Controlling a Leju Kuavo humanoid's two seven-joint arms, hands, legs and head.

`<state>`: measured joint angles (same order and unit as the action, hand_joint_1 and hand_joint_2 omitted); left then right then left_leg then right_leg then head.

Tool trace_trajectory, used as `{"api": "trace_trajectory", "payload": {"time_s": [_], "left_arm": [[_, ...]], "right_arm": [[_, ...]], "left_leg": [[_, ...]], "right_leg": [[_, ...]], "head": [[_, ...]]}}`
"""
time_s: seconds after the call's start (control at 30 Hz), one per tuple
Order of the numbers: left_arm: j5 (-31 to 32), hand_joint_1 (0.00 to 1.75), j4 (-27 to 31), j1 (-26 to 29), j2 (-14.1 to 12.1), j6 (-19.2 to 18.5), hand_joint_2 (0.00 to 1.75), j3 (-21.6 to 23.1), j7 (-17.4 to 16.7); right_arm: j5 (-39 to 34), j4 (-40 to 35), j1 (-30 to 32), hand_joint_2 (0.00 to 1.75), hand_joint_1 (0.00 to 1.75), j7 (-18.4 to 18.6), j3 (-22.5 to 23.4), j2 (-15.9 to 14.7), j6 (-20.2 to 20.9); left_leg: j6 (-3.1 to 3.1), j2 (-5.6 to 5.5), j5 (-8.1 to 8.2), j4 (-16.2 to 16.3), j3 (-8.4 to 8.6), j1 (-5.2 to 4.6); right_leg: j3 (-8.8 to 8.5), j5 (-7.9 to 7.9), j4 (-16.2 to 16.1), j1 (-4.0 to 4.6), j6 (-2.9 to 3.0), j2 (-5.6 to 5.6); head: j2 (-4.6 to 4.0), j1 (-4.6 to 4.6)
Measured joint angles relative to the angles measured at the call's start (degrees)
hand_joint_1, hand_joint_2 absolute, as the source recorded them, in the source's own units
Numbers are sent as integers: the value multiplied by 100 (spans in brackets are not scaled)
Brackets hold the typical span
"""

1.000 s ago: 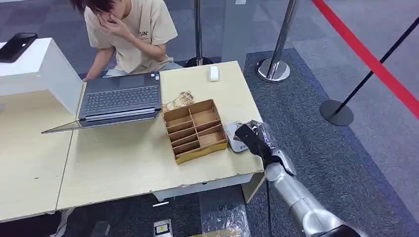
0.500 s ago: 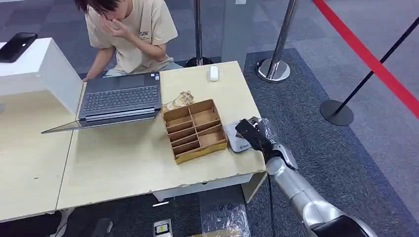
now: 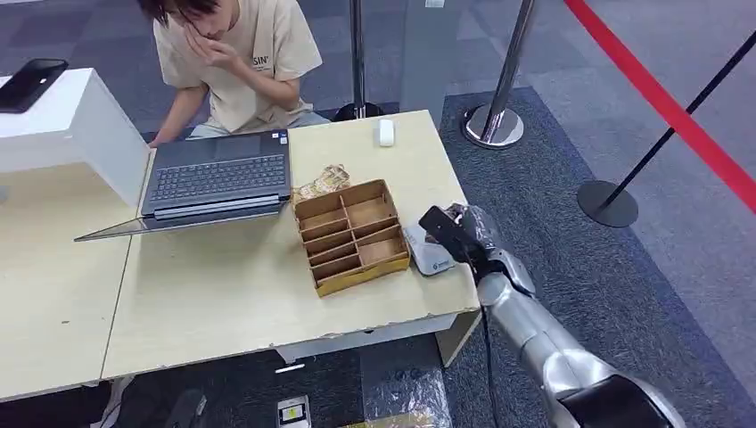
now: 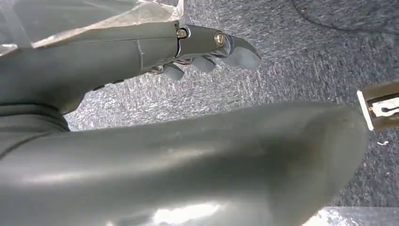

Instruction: Pass the card to the sensor for recognition and then transmit it.

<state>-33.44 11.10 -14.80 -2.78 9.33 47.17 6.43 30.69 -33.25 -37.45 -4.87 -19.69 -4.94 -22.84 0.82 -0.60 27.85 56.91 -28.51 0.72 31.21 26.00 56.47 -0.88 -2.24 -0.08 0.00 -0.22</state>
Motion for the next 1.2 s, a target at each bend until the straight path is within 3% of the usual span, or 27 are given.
{"api": "trace_trajectory", "payload": {"time_s": [0.73,1.2], "left_arm": [[4,0,2,-108,31,-18,0,55,-85],[2,0,2,-145,31,-15,0,57,-90]], "right_arm": [[-2,440,-119,175,175,83,-11,59,-324],[-118,440,2,175,175,66,-9,345,-297]], "left_leg": [[0,0,0,0,1,0],[0,1,0,0,4,0]], "right_leg": [[0,0,0,0,0,0],[-2,0,0,1,0,0]], "head": [[0,0],[0,0]]}}
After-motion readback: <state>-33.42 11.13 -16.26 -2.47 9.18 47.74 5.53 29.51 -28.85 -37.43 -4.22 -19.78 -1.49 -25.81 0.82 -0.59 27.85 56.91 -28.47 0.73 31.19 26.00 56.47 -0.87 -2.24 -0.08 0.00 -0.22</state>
